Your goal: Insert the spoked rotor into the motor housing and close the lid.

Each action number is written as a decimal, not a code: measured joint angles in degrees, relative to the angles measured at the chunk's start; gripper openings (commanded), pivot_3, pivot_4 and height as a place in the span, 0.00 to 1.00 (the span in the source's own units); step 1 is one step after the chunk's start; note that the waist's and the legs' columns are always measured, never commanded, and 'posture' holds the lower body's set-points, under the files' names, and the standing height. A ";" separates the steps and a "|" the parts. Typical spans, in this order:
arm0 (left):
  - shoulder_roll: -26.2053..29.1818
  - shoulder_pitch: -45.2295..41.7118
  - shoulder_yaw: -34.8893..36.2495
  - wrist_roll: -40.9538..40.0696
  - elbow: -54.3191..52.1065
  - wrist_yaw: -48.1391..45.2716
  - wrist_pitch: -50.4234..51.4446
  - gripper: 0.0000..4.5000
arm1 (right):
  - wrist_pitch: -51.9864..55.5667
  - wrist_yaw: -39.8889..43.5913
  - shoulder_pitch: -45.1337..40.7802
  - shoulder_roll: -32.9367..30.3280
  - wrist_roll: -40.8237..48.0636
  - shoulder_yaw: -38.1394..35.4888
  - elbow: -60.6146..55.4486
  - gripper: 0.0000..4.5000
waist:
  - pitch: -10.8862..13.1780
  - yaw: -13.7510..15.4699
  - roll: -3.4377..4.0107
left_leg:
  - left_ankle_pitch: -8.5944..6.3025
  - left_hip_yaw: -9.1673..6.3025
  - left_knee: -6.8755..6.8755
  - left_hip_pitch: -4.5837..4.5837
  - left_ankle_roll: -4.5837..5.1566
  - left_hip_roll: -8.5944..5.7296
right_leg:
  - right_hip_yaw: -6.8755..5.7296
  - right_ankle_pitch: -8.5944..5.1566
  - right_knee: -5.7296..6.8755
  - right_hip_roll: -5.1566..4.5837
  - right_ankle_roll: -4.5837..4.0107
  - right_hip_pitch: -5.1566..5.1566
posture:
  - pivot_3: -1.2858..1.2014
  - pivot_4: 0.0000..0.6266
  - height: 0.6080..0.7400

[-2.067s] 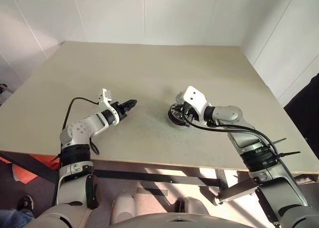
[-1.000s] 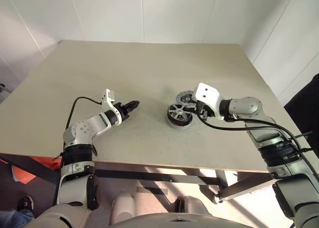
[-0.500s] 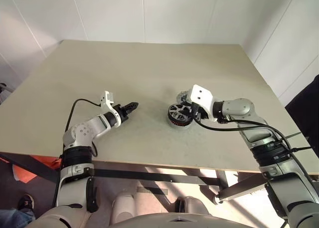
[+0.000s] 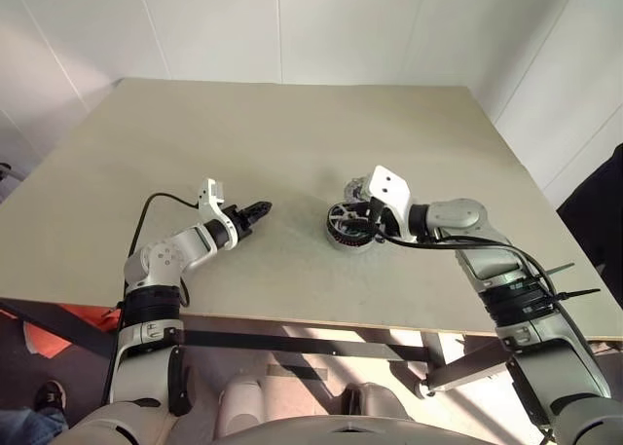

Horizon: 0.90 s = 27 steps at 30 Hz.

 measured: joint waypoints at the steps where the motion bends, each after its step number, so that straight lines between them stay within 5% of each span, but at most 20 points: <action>1: 0.07 0.02 0.00 0.00 0.00 0.00 0.00 0.38 | 0.23 0.09 0.07 0.00 0.22 -0.10 0.00 0.34 | 0.00 0.00 0.00 | 0.00 0.00 0.00 0.01 0.00 0.00 | 0.00 0.00 0.00 0.00 0.00 0.00 | 0.52 0.00 1.00; 16: 0.13 0.31 -0.32 0.64 -0.02 -0.01 -0.17 0.38 | 4.56 -0.29 0.45 0.69 3.54 -1.83 1.01 0.34 | 0.00 0.00 0.00 | 0.01 0.00 0.00 0.05 -0.01 0.00 | 0.01 0.00 0.01 0.00 0.00 0.03 | 0.52 0.00 1.00; 21: 0.15 0.31 -0.32 0.73 -0.01 -0.03 -0.65 0.38 | 5.03 -0.69 -0.17 1.07 3.98 -1.95 2.05 0.07 | -0.01 0.05 0.00 | 0.01 0.00 0.01 0.08 -0.01 -0.01 | 0.01 0.00 0.02 -0.01 0.00 0.06 | 0.52 0.00 1.00; 27: 0.15 0.30 -0.33 0.75 -0.01 -0.03 -0.72 0.38 | 4.78 -0.68 -0.91 1.34 3.95 -1.79 3.24 0.06 | -0.01 0.05 0.00 | 0.01 0.00 0.02 0.08 -0.02 -0.01 | 0.01 0.00 0.02 -0.01 0.00 0.08 | 0.52 0.00 1.00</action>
